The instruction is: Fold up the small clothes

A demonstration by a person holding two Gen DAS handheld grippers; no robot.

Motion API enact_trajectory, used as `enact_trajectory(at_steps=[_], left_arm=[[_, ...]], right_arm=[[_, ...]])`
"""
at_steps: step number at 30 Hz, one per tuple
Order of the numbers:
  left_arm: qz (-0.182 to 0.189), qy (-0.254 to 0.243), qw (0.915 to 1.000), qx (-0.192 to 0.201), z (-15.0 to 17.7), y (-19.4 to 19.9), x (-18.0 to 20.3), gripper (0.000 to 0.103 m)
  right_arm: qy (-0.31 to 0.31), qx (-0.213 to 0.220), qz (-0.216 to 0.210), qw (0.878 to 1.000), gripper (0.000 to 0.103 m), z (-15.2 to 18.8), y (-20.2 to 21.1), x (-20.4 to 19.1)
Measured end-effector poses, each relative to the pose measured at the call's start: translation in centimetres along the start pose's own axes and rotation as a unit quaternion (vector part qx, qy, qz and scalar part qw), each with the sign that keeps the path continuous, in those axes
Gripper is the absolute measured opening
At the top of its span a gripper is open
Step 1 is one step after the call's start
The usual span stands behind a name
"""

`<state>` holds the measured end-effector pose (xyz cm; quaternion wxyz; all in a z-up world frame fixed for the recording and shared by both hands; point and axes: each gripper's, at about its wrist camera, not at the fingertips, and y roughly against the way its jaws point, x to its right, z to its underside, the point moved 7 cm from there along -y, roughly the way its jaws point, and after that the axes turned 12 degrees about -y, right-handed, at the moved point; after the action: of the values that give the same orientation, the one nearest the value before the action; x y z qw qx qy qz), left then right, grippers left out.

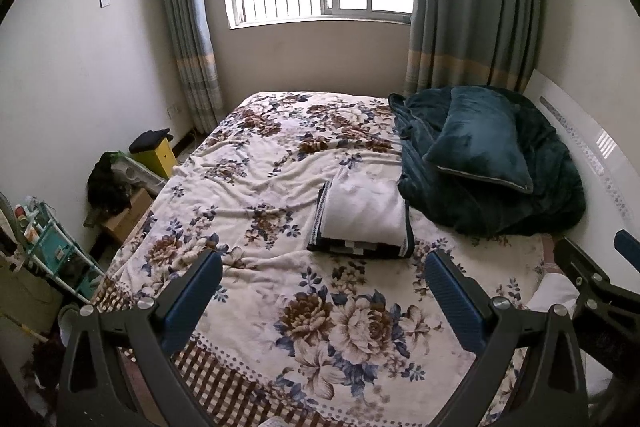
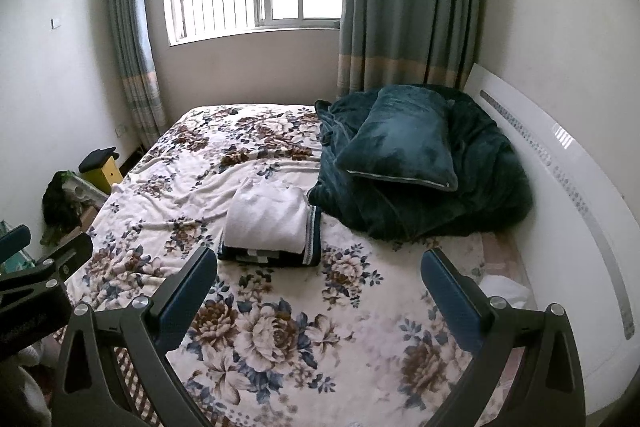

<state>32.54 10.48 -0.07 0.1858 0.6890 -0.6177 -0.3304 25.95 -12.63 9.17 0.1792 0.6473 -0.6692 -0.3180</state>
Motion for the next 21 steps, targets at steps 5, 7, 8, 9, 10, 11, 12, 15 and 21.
enact_trajectory(at_steps=[5,7,8,9,10,11,12,15,21], left_arm=[[-0.005,-0.004,1.0000,0.001,-0.18,-0.15,0.23,0.103],[-0.006,-0.004,1.0000,0.000,-0.16,-0.17,0.30,0.103],[-0.006,-0.004,1.0000,-0.001,-0.16,-0.15,0.30,0.103],[-0.007,-0.004,1.0000,0.000,-0.21,-0.16,0.31,0.103],[-0.006,-0.004,1.0000,0.001,-0.23,-0.17,0.31,0.103],[-0.006,-0.004,1.0000,0.001,-0.25,-0.20,0.30,0.103],[-0.006,-0.004,1.0000,0.000,-0.24,-0.25,0.32,0.103],[-0.006,-0.004,1.0000,0.000,-0.22,-0.19,0.26,0.103],[-0.005,-0.006,1.0000,0.000,-0.28,-0.29,0.25,0.103]], right_arm=[[0.002,0.000,0.000,1.000,0.103,-0.06,-0.11,0.10],[0.000,-0.001,0.001,1.000,0.103,-0.05,-0.23,0.27],[0.000,-0.002,0.001,1.000,0.103,-0.06,-0.27,0.31],[0.001,-0.003,0.001,1.000,0.103,-0.11,-0.46,0.46],[0.001,-0.003,0.001,1.000,0.103,-0.14,-0.50,0.52],[0.001,-0.003,0.000,1.000,0.103,-0.17,-0.50,0.51],[0.003,-0.003,0.001,1.000,0.103,-0.17,-0.53,0.43],[0.000,-0.004,0.001,1.000,0.103,-0.13,-0.52,0.52],[0.002,-0.005,0.000,1.000,0.103,-0.05,-0.55,0.43]])
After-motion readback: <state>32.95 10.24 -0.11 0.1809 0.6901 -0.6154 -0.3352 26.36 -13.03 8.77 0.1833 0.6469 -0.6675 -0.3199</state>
